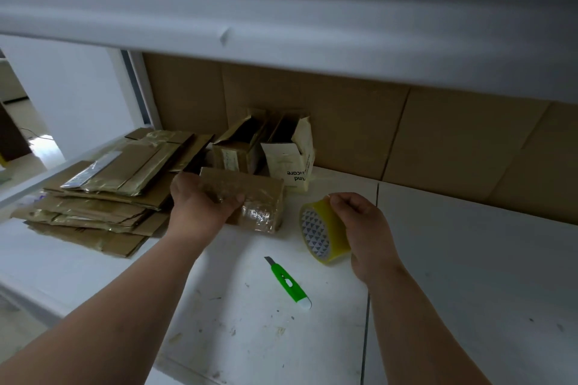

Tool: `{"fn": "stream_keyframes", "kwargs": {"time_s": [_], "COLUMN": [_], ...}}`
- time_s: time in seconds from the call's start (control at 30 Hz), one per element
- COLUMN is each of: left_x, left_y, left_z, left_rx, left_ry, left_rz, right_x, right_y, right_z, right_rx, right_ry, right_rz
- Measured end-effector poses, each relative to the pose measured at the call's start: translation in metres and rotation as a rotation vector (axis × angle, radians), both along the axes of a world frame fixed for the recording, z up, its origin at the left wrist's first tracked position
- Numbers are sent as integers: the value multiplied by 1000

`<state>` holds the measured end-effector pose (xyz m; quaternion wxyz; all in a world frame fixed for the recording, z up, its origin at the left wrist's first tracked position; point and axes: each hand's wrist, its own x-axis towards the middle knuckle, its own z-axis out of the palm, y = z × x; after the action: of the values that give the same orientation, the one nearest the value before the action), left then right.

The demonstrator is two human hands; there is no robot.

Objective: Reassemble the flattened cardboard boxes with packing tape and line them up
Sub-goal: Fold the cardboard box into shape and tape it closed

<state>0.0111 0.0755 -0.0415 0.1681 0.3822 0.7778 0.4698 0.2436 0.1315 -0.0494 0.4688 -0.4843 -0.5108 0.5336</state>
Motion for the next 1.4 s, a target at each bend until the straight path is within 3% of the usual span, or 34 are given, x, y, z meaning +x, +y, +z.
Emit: {"fn": "stream_keyframes", "kwargs": {"time_s": [0.13,0.37,0.57,0.8,0.93,1.03,1.17,1.4], "left_x": [-14,-12,-25,-31,-44,-58,-39,-7], "left_y": [2,-1,-1,-3,-9,-14,-10,-5], "left_z": [-7,-21,-22,43,75,83,78,44], "left_rx": [-21,86,133,311,243,145,-25,12], "left_ry": [-240,-285,-318,-9,48,6,101,97], "left_rz": [-44,-136,-80,-50,-178,-342,-564,-415], "right_x": [-21,-60,-71,-65,-44,-18,-4,-17], "right_y": [7,0,-12,-34,-54,-57,-62,-76], "right_z": [1,-8,-4,21,30,30,37,40], "right_rx": [-19,11,16,-81,-121,-116,-110,-73], "right_ry": [127,35,13,150,292,258,254,66], "right_rz": [-143,-169,-145,-38,127,99,61,95]}}
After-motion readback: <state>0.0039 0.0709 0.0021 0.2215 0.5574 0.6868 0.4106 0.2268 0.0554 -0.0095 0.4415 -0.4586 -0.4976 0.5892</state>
